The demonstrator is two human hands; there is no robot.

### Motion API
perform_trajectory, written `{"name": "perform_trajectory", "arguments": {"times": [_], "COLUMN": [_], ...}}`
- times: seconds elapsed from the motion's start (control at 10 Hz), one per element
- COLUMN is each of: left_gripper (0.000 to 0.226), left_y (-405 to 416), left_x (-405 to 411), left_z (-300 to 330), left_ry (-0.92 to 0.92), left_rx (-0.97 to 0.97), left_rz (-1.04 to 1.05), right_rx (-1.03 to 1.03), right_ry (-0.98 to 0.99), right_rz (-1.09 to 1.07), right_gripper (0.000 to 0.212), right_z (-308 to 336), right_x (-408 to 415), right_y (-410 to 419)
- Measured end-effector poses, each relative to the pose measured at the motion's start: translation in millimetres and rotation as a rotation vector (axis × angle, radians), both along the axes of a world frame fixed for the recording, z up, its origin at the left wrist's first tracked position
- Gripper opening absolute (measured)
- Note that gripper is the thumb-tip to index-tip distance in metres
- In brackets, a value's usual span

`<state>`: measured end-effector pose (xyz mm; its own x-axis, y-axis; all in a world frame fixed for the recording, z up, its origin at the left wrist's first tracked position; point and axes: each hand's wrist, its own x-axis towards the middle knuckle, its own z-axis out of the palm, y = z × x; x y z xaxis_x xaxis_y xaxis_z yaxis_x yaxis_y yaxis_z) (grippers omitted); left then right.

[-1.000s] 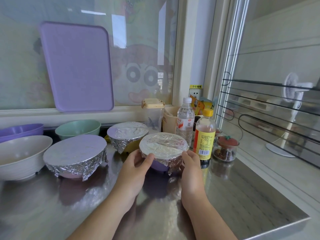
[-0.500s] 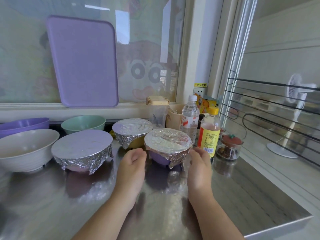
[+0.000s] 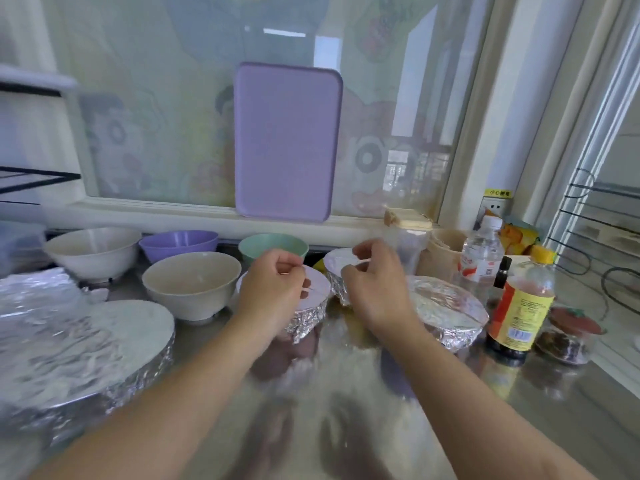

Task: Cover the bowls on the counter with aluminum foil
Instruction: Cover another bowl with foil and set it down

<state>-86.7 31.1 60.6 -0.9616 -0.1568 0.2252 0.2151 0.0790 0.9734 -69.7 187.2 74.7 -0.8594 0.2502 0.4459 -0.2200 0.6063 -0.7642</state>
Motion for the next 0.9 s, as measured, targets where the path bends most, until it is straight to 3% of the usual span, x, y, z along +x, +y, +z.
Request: {"name": "perform_trajectory", "arguments": {"times": [0.1,0.2,0.3,0.4,0.5,0.6,0.7,0.8,0.9], "left_gripper": [0.025,0.015,0.018,0.008,0.012,0.008,0.010,0.014,0.020], "left_y": [-27.7,-45.7,-57.8,-65.4,-66.3,-63.3,-62.8,-64.1,-62.5], "left_x": [-51.5,-101.4,-140.8,-169.3,-187.4,-195.9,-192.9,-183.0,-167.4], "left_z": [10.2,19.6,29.3,26.6,13.5,6.2,12.9,27.0,48.7], "left_ry": [-0.032,-0.064,-0.111,-0.171,-0.188,-0.169,-0.165,-0.148,-0.070], "left_rx": [-0.051,-0.234,-0.428,-0.741,-0.978,-0.991,-0.964,-0.889,-0.751], "left_rz": [0.087,0.176,0.218,0.188,0.157,0.156,0.183,0.212,0.255], "right_rx": [0.032,0.051,0.069,0.130,0.200,0.188,0.342,0.137,0.019], "right_ry": [-0.139,-0.268,-0.417,-0.494,-0.537,-0.546,-0.472,-0.447,-0.396], "right_rz": [0.093,0.127,0.126,0.111,0.106,0.166,0.176,0.202,0.138], "right_gripper": [0.041,0.046,0.032,0.014,0.027,0.008,0.013,0.038,0.036], "right_z": [13.6,18.5,19.6,17.0,9.8,0.5,7.5,31.4,52.7], "right_x": [-50.7,-106.0,-156.7,-193.8,-213.8,-219.4,-212.4,-195.2,-184.7], "right_y": [-27.6,-48.2,-61.6,-69.8,-76.9,-81.3,-78.6,-76.1,-61.5]}}
